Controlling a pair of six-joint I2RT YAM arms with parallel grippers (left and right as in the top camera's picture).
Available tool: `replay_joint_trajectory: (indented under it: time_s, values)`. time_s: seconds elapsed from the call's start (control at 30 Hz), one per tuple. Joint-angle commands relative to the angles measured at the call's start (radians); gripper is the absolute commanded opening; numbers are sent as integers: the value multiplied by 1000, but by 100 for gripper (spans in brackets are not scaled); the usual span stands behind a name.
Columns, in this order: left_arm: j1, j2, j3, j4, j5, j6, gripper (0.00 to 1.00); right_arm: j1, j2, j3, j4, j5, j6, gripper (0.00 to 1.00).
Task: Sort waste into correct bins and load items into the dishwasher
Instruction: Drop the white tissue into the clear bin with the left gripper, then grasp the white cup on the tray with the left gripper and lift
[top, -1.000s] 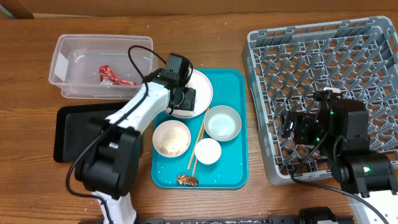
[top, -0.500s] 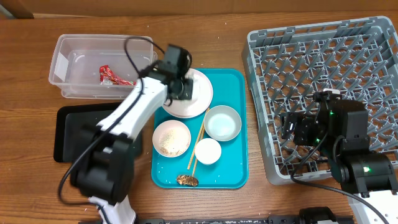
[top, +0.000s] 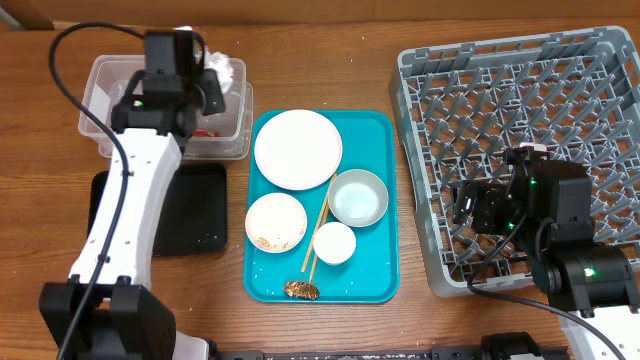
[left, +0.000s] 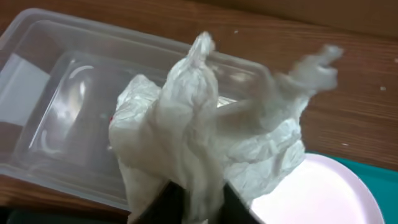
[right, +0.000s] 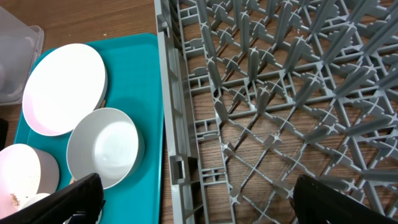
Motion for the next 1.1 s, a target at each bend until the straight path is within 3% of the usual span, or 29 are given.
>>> replay_joint_trajectory:
  time_s: [0.0,0.07,0.23,0.43,0.67,1.07]
  values:
    - [20,36,8,-2,-17,10,36,6,-3,32,2,-3,4,100]
    - [19,37,8,-3,-16,10,47,6,-3,32,2,-3,4,100]
    - [5,3,8,-37,134,14,52,6,-3,32,3,-3,4,100]
    - [-45,-24,8,-182,267,13,59,6,-3,32,3,-3,4,100]
    - [-160,-23,8,-394,288,13,60,6,-3,32,6,-3,4,100]
    - [-374,-7,5,-510,291,5,58,6,-3,32,5,-3,4,100]
